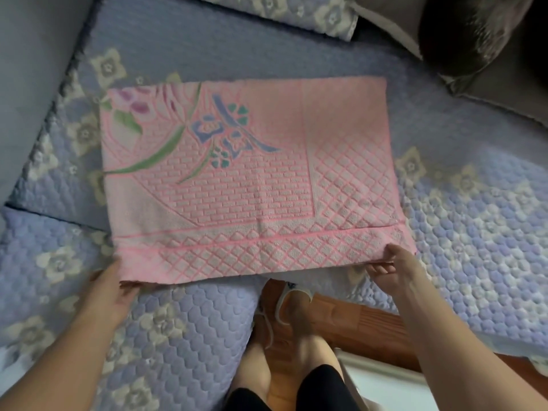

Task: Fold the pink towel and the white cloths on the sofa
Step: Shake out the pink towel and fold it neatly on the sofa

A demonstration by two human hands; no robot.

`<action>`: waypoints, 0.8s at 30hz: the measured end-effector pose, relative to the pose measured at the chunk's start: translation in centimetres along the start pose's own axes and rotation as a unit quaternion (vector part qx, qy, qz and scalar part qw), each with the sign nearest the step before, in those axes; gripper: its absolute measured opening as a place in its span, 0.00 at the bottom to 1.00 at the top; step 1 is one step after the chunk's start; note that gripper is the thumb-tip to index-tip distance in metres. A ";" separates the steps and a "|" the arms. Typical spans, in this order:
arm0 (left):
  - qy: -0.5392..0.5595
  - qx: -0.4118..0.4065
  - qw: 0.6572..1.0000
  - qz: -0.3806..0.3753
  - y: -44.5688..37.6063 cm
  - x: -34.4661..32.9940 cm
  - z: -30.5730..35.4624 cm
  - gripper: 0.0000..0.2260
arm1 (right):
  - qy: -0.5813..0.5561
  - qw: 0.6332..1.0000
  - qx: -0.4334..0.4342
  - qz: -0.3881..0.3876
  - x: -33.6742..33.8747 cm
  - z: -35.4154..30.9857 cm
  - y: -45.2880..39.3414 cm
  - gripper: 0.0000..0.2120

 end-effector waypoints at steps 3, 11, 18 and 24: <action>-0.023 0.028 0.997 -0.062 1.7 -1.4 -0.7 0.16 | 0.014 0.999 -0.022 -0.023 -0.3 0.9 0.7 0.12; 0.242 0.007 0.947 -0.209 8.2 -4.8 8.4 0.39 | 0.065 0.998 0.001 -0.010 0.2 4.0 2.1 0.25; 0.220 0.035 0.963 -0.150 10.3 -7.1 11.3 0.16 | -0.105 0.934 -0.177 -0.291 -9.4 16.5 10.5 0.47; 0.174 0.031 0.974 -0.139 11.2 -7.2 12.8 0.16 | -0.169 0.980 -0.099 -0.029 -8.5 18.2 10.1 0.38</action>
Point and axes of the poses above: each hand's wrist, its own y-axis away from the middle knuckle, its own x-axis out of the back of the hand, z = x × y, the point moved 7 cm from there along -y, towards the middle knuckle, and after that the axes turned 3 degrees about -y, right-handed, at the moved point
